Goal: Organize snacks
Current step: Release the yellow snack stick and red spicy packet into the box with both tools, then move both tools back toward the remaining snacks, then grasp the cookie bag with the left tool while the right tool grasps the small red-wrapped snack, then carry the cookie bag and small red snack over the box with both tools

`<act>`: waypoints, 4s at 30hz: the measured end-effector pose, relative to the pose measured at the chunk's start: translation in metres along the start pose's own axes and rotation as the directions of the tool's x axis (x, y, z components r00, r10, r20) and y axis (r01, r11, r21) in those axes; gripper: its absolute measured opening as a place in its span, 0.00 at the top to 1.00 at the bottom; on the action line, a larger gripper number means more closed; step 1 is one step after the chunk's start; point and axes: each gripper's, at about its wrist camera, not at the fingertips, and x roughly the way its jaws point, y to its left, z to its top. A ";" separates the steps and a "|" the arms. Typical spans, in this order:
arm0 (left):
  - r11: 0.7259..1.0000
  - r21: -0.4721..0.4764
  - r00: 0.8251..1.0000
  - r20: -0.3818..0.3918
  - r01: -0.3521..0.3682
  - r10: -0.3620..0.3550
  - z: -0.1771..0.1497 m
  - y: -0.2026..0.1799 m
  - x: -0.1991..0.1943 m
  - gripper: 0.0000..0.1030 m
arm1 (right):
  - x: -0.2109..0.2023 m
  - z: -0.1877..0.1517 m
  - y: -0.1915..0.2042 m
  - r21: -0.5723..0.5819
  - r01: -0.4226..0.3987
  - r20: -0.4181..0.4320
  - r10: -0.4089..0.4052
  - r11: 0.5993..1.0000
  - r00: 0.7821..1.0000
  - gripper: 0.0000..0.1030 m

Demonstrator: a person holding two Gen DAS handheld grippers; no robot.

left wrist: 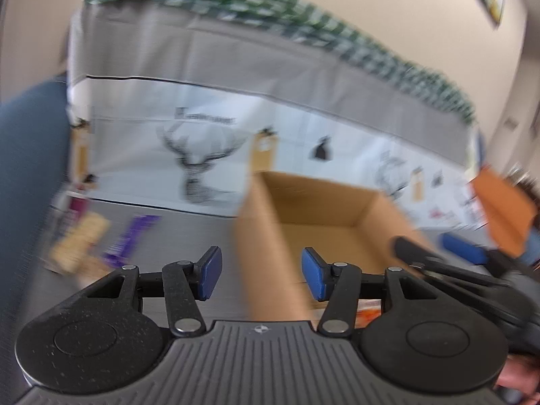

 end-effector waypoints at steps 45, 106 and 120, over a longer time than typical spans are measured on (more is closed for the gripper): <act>0.726 -0.663 0.965 -0.262 -0.186 0.008 -0.028 0.201 0.085 0.31 | 0.116 -0.095 0.213 -0.111 -0.433 -0.391 0.362 0.894 0.846 0.59; 0.866 -0.387 0.886 -0.447 -0.318 0.126 -0.057 0.153 0.040 0.53 | 0.045 -0.109 0.170 -0.155 -0.479 -0.442 0.373 0.864 0.816 0.82; 0.875 -0.452 0.967 -0.245 -0.175 0.066 -0.046 0.129 -0.011 0.55 | -0.006 -0.085 0.143 -0.204 -0.424 -0.292 0.359 0.882 0.887 0.83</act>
